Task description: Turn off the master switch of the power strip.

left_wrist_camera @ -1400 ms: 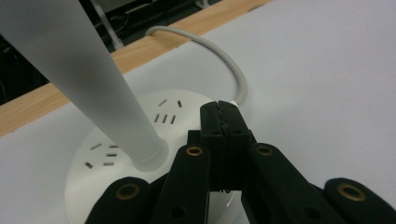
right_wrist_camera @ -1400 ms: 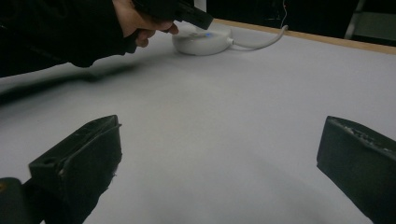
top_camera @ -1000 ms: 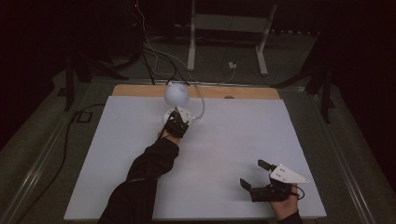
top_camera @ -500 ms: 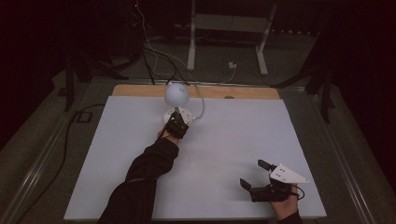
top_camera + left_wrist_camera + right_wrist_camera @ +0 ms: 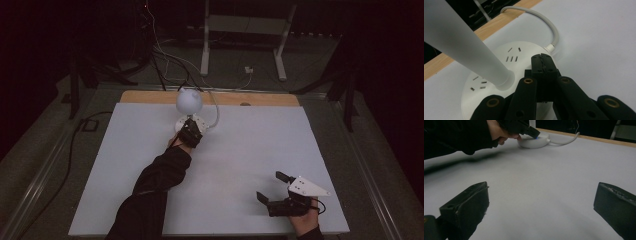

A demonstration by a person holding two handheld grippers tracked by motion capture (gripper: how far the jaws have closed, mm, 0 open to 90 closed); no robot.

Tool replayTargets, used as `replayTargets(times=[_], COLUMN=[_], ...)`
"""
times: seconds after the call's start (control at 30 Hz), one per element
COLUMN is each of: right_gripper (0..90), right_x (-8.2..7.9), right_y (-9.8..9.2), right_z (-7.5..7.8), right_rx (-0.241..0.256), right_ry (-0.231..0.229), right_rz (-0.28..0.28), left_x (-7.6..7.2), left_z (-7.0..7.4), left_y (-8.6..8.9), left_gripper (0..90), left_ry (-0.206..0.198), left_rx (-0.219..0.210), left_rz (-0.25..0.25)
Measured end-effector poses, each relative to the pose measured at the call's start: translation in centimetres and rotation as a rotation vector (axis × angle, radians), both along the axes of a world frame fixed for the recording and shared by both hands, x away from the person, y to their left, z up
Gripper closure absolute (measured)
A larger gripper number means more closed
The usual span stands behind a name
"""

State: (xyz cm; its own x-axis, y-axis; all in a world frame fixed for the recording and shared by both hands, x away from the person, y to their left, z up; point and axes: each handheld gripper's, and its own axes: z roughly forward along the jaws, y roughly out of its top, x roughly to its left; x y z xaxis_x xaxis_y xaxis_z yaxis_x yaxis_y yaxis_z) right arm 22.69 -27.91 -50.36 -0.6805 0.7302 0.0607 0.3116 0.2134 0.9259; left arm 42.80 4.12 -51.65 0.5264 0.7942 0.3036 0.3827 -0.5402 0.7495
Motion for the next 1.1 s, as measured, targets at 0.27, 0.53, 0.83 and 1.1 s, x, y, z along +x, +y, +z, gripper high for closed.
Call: replayTargets(times=[0.27,0.53,0.83,1.1], right_gripper=[0.0,0.0,0.0,0.0], right_x=[0.01,0.03,0.06,0.02], right_y=[0.05,0.05,-0.04,-0.15], right_z=[-0.02,-0.03,-0.05,-0.02], right_rx=[0.000,0.002,0.002,0.007], right_ry=[0.003,0.007,0.009,0.005], right_rz=[0.002,0.002,0.000,-0.006], left_x=[0.32,0.59,0.24,0.31], left_z=[0.35,0.64,0.40,0.47], left_y=[-0.05,-0.25,-0.84,-0.53], left_gripper=[90.0,90.0,90.0,90.0], left_ry=[0.025,0.052,0.009,0.002], left_rx=[0.026,0.065,0.119,0.123], left_rz=[-0.017,-0.038,-0.027,-0.033])
